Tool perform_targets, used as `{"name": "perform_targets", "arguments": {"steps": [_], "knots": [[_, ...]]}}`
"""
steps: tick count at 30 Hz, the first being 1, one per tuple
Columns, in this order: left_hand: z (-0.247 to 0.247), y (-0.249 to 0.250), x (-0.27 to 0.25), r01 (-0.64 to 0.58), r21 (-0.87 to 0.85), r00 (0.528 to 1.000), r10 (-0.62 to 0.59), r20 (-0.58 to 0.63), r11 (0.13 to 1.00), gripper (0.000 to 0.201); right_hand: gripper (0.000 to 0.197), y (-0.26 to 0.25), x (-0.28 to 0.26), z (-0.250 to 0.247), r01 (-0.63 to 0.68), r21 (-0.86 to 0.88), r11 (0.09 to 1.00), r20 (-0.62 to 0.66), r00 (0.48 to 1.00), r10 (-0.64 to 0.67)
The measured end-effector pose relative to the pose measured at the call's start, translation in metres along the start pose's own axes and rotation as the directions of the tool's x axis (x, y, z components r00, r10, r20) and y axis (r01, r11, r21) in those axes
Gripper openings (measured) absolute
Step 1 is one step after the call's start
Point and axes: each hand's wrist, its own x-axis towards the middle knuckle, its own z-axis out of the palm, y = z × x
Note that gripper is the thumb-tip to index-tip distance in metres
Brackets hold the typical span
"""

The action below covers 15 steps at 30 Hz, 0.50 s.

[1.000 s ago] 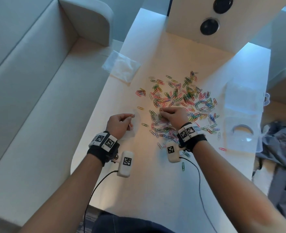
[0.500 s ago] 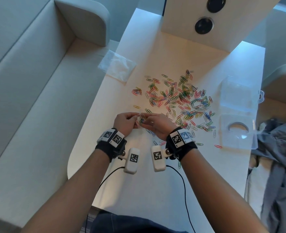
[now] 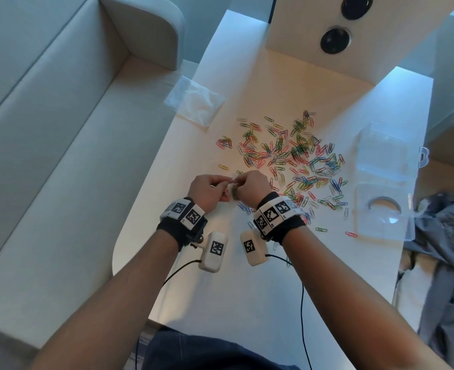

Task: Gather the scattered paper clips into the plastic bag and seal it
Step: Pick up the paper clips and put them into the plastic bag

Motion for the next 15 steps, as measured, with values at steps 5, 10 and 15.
{"name": "perform_targets", "arguments": {"steps": [5,10,15], "knots": [[-0.005,0.005,-0.001,-0.010,0.001,1.000,0.010,-0.014,1.000,0.023,0.018,-0.001,0.003,0.004,0.096,-0.109,0.989,-0.047,0.994,-0.101],[-0.019,0.005,-0.001,-0.035,0.002,0.998,0.035,-0.058,0.999,0.021,0.013,-0.013,0.002,-0.020,0.089,0.143,0.986,0.112,0.988,-0.106],[-0.049,-0.004,0.001,0.000,-0.060,0.994,-0.007,-0.112,0.998,0.020,0.018,-0.017,0.050,-0.045,0.146,0.256,0.956,-0.088,0.988,-0.127]]}}
